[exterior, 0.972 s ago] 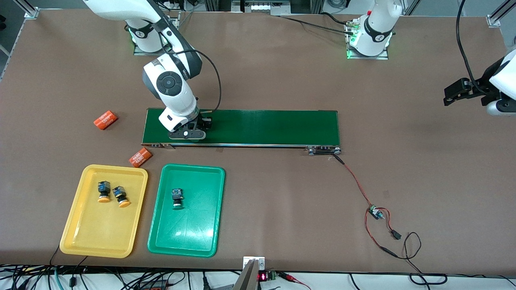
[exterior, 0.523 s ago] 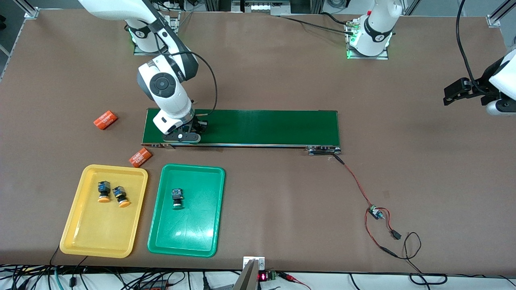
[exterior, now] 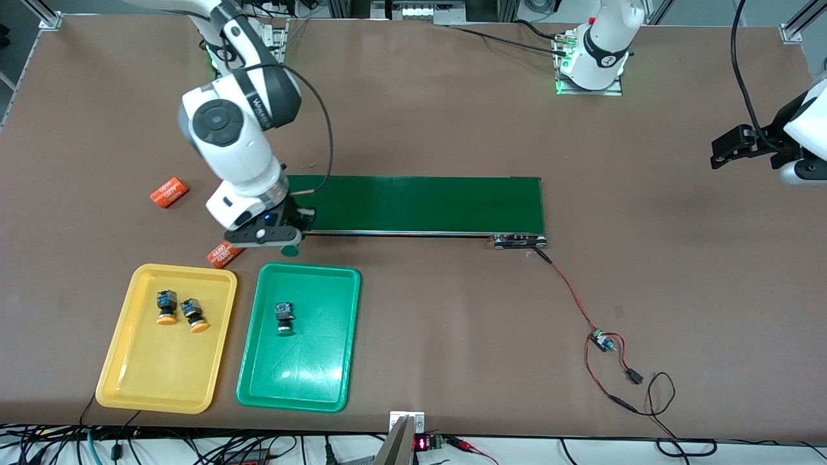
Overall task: Sort buttons by color to trays
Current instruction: 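Carry the green button into the green tray and open the right gripper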
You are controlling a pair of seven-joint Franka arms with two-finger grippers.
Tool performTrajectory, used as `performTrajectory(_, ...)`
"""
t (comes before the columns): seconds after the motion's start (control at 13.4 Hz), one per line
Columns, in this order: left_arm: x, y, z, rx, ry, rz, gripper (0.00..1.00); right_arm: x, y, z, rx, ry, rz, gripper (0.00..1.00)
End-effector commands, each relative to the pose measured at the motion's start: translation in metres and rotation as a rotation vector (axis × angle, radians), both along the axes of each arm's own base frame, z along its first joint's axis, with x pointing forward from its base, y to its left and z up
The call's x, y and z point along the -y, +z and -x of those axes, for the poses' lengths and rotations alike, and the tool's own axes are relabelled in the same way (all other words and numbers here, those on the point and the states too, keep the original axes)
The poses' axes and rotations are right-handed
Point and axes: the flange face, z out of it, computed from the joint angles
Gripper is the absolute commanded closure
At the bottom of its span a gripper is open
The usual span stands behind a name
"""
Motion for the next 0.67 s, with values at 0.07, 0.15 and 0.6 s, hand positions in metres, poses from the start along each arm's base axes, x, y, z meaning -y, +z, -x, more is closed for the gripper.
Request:
performTrajectory(0.07,0.001,0.007,0.002,-0.001,0.005,0.014,0.00,-0.001,-0.051,-0.067,0.071,-0.023,-0.090,0.96)
performTrajectory(0.15,0.001,0.007,0.002,-0.001,0.005,0.014,0.00,-0.010,-0.071,-0.075,0.129,-0.008,-0.134,0.96)
performTrajectory(0.6,0.001,0.007,0.001,-0.002,0.005,0.015,0.00,-0.006,-0.185,-0.078,0.167,0.012,-0.115,0.96)
